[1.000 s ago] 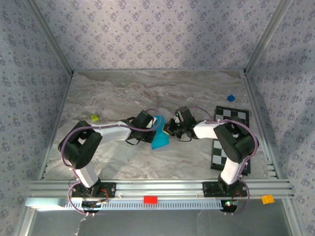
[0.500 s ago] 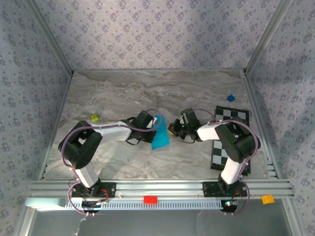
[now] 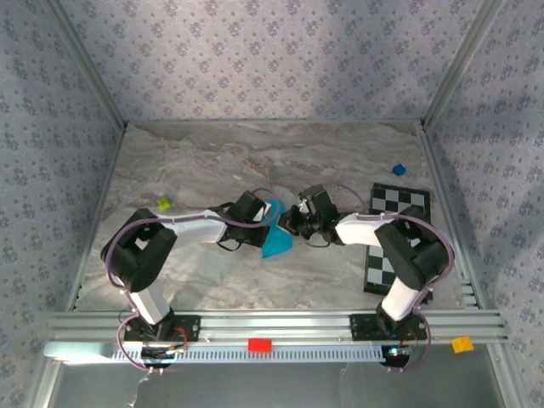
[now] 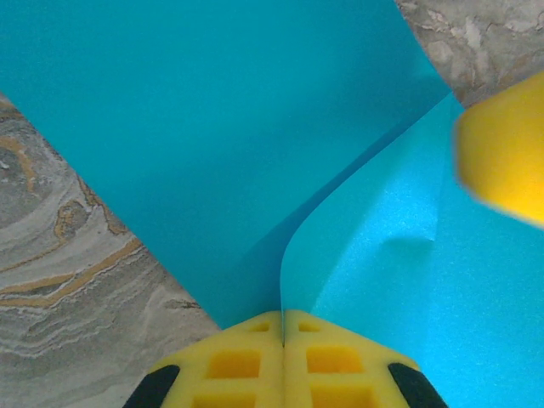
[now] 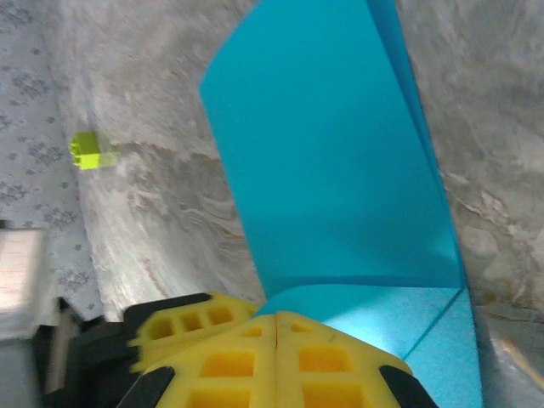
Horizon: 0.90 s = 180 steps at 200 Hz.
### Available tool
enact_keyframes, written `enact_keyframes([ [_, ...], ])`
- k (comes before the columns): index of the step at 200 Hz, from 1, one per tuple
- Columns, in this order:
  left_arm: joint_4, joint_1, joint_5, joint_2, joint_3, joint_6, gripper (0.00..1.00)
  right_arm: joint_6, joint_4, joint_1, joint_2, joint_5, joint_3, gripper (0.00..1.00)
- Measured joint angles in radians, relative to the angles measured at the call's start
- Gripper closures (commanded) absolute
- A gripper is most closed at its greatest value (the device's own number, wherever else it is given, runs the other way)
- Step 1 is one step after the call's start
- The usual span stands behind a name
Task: Fold a paper plane with a square sheet of paper (pick it up from the middle)
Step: Fold the triangle a second time at the center of the table.
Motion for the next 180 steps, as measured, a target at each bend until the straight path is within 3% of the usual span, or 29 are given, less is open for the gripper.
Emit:
enact_keyframes([
  [97,-0.009,0.000,0.000,-0.005,0.000,0.000,1.00,-0.012,0.027,0.009,0.069,-0.016,-0.030,1.00],
  [151,-0.087,0.000,-0.008,-0.054,0.006,-0.016,0.72,-0.013,0.022,0.010,0.074,-0.019,-0.021,1.00],
  [180,-0.138,0.002,-0.027,-0.149,0.021,-0.064,0.71,-0.013,-0.012,0.012,0.074,-0.014,-0.005,1.00],
])
